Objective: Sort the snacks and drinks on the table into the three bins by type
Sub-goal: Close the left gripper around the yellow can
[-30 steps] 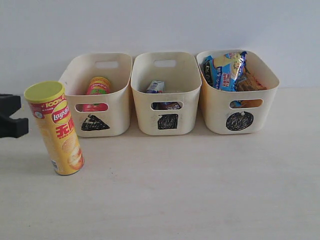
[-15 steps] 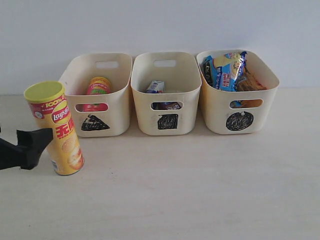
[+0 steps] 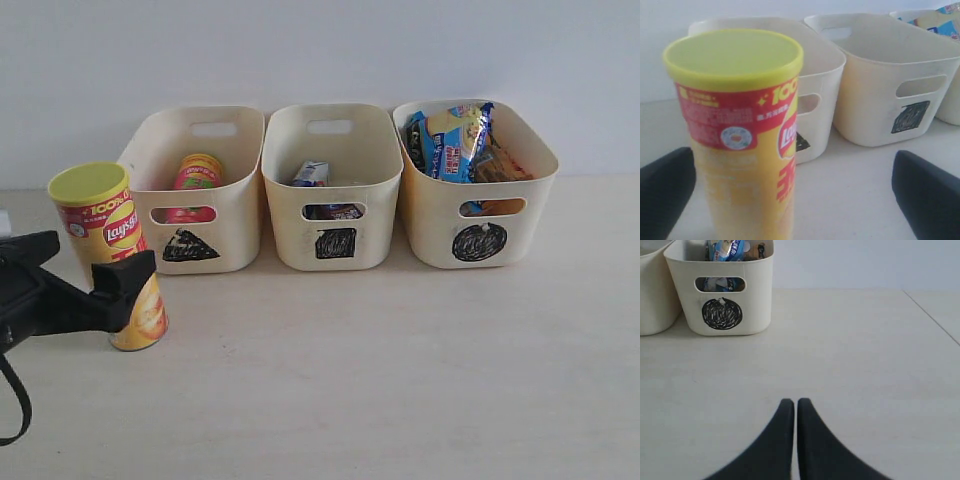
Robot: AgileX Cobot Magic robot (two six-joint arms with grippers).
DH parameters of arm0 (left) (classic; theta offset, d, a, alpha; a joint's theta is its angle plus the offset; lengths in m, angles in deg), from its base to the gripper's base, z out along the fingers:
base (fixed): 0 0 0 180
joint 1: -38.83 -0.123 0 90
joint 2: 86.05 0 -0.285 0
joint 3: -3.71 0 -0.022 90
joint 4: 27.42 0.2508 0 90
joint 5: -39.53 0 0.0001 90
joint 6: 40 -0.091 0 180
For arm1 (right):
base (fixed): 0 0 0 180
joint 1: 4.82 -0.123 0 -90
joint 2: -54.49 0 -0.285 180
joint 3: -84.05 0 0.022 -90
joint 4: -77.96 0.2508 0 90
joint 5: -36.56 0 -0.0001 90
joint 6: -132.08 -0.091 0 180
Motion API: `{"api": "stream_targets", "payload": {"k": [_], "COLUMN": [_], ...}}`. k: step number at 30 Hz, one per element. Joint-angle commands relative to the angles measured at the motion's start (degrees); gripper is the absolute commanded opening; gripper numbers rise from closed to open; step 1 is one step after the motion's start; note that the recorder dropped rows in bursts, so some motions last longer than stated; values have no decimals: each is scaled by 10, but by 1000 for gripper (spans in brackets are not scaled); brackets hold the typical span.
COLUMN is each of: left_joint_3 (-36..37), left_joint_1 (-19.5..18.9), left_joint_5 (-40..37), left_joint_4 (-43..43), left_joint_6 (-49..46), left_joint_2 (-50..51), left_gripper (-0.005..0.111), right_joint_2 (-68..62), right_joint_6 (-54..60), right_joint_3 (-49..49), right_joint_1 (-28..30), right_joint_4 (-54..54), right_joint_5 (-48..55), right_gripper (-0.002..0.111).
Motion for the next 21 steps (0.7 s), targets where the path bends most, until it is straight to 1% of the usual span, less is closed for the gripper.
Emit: {"api": "stream_targets", "payload": {"k": [1, 6, 12, 14, 21], "left_joint_3": [-13, -32, -66, -74, -93], "left_joint_1": [0, 0, 0, 0, 0], "left_joint_5": [25, 70, 71, 71, 71], "left_joint_4": [-50, -56, -59, -74, -85], "left_joint_6": [-40, -40, -40, -40, -52], "left_joint_2": [40, 73, 99, 108, 147], "left_gripper": [108, 108, 108, 108, 108], "right_joint_2": [3, 3, 3, 3, 3], "right_joint_6": [0, 0, 0, 0, 0], "right_joint_3": [2, 2, 2, 2, 2], "right_joint_1": [4, 4, 4, 4, 4], "right_joint_4": [1, 1, 1, 1, 1], "right_joint_5": [-6, -7, -7, -7, -7], "right_gripper": [0, 0, 0, 0, 0]}}
